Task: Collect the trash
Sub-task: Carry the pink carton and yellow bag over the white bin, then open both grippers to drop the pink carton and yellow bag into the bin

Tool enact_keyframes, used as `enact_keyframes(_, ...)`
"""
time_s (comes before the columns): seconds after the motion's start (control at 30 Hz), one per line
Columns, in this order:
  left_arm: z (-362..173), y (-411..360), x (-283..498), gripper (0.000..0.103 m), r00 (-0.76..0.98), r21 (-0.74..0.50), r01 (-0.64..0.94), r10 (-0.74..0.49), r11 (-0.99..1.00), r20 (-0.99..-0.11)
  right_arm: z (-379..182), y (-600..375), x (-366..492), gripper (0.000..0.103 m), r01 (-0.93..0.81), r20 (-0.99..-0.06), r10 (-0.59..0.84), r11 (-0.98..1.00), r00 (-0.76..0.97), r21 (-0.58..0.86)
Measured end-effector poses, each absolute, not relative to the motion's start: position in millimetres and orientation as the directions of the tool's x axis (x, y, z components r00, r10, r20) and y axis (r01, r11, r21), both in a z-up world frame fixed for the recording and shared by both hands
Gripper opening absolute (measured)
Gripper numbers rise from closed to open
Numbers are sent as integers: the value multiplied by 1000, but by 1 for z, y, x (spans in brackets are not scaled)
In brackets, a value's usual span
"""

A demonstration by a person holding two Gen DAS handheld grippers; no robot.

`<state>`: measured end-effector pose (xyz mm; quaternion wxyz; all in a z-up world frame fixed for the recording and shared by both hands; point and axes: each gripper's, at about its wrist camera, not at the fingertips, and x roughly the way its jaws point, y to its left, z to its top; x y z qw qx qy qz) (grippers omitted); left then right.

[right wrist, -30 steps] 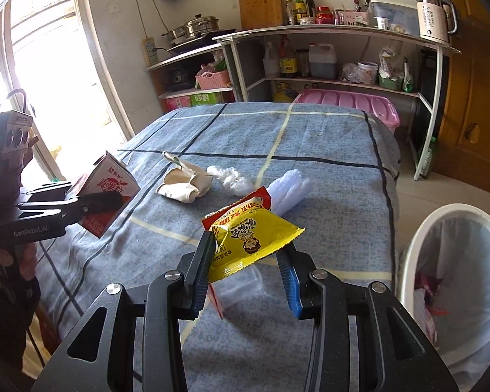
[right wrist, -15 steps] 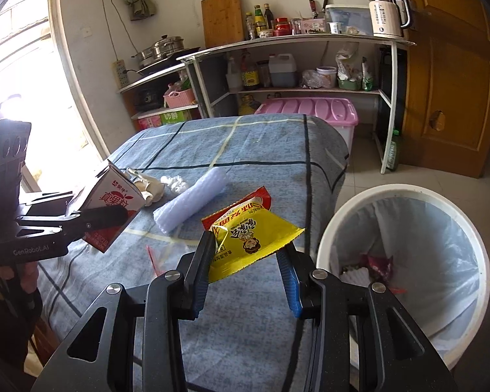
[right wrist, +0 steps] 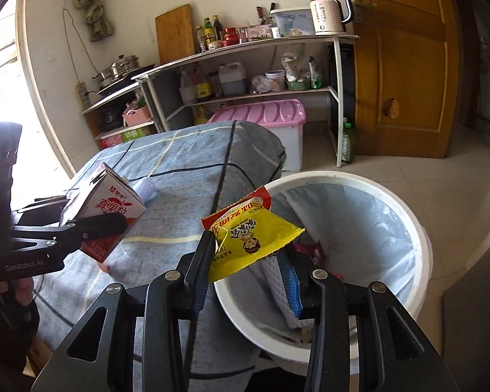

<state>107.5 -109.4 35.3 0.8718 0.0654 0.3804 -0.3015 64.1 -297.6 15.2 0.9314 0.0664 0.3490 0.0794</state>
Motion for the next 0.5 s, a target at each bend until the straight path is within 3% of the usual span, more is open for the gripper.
enact_keyframes(0.5,17,-190,118,37,441,-149,633,-512,760,-737,-1,-352,64,40,22,-678,94,987,729,161)
